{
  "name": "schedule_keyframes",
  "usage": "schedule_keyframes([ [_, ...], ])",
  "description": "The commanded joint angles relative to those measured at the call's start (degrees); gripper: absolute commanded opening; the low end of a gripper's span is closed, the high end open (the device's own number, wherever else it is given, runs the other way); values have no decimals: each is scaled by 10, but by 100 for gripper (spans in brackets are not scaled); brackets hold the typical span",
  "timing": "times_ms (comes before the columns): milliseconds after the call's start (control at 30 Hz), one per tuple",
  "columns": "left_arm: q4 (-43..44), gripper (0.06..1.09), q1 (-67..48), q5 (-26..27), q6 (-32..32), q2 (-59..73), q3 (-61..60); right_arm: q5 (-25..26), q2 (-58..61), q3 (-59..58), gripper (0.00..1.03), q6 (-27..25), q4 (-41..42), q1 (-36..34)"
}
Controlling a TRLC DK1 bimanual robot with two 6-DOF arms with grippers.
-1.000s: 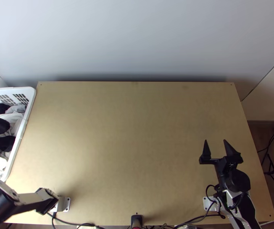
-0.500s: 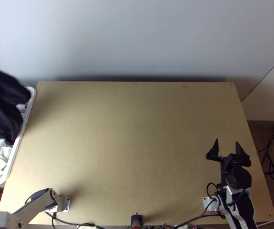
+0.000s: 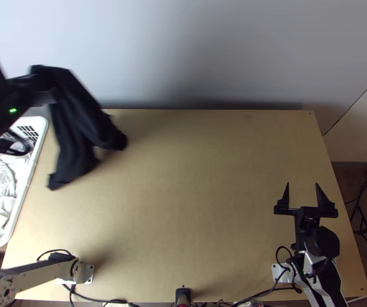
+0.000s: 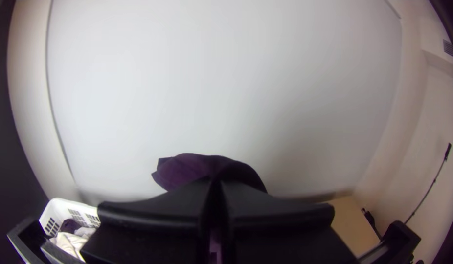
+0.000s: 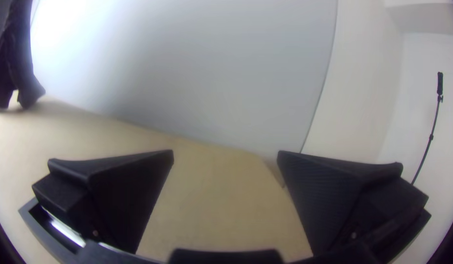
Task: Fold the t-shirt
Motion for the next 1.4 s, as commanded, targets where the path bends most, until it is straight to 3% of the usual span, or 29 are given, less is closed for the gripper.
schedule_keyframes([
  [0,-40,10,-145,-6,13,80,111,1,-6,1,99,37,77,18],
  [167,-32,10,-246,-24,26,128,126,2,82,55,99,56,69,18],
  [433,35,10,-354,-28,27,201,119,3,291,284,99,167,-88,10],
  [700,147,10,-434,-53,37,235,151,4,405,458,99,266,-236,15],
  [967,255,10,-485,-146,67,217,160,5,421,482,99,285,-262,12],
  [1133,214,10,-466,-158,87,186,126,5,425,490,99,298,-260,13],
  [1233,127,10,-420,-156,79,160,76,5,431,492,99,300,-260,13],
  [1300,68,10,-395,-149,67,135,12,7,435,493,99,300,-264,14],
  [1367,68,10,-378,-140,64,86,-104,7,440,493,99,300,-270,18],
])
